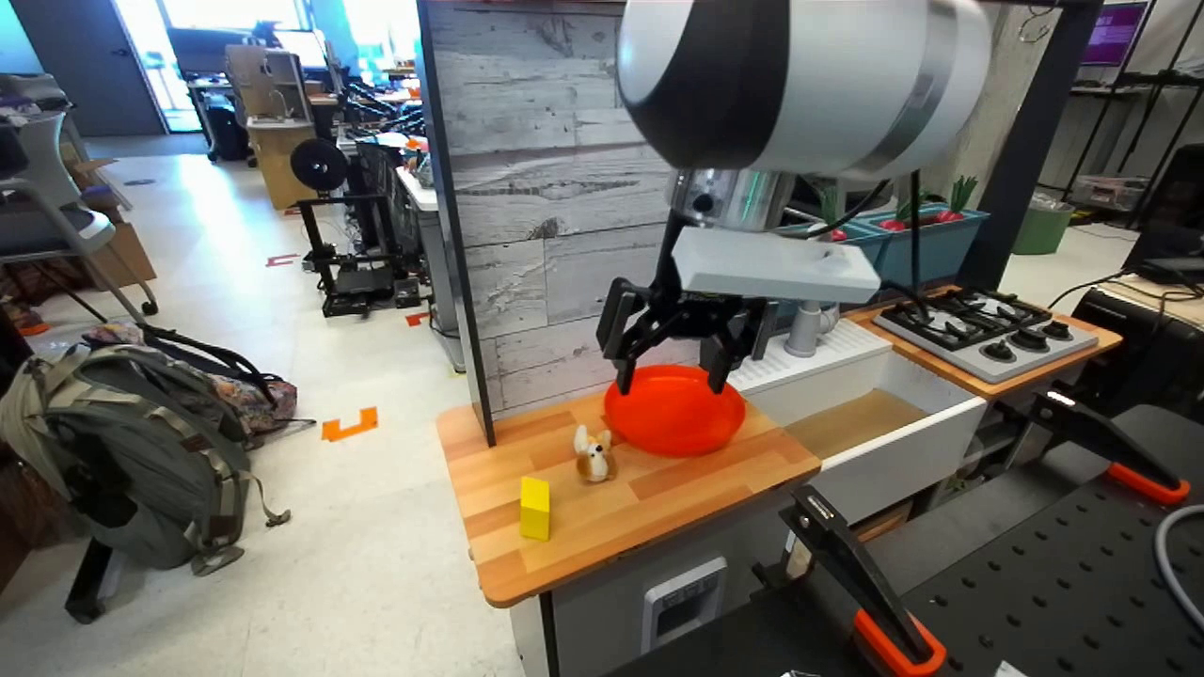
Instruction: Put the doll on the orange plate
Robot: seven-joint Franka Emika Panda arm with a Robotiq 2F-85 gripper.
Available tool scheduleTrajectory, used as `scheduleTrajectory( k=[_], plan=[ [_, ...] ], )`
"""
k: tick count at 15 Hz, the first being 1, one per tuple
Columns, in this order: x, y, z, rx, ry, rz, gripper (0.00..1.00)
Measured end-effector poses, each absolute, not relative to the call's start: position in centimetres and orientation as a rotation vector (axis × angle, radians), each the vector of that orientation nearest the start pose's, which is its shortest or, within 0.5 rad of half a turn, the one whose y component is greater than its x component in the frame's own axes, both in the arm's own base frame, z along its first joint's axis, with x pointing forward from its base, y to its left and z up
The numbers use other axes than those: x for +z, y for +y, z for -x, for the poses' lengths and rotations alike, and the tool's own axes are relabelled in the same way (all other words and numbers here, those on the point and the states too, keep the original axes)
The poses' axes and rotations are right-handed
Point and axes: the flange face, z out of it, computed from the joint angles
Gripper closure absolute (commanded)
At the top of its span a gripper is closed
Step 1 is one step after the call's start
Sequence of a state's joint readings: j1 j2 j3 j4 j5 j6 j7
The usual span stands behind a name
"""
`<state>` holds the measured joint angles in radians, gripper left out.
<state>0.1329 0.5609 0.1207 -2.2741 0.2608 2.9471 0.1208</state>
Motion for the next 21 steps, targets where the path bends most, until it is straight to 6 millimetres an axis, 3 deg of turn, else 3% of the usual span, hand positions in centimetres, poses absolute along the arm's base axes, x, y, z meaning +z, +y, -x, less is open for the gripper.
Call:
scheduleTrajectory(
  k=[5, 10, 11, 12, 16, 21],
  plan=[
    [7.4, 14.2, -55.1, -0.114, 0.286, 2.965, 0.0],
    [3.3, 16.4, -56.7, -0.113, 0.312, 2.982, 0.0],
    [2.5, 16.9, -56.9, -0.115, 0.313, 2.988, 0.25],
    [1.9, 17.4, -57.1, -0.118, 0.313, 2.993, 0.26],
    [0.2, 18.8, -57.9, -0.143, 0.311, 3.008, 0.58],
    [-0.4, 19.1, -58.7, -0.167, 0.32, 3.015, 0.95]
  ],
)
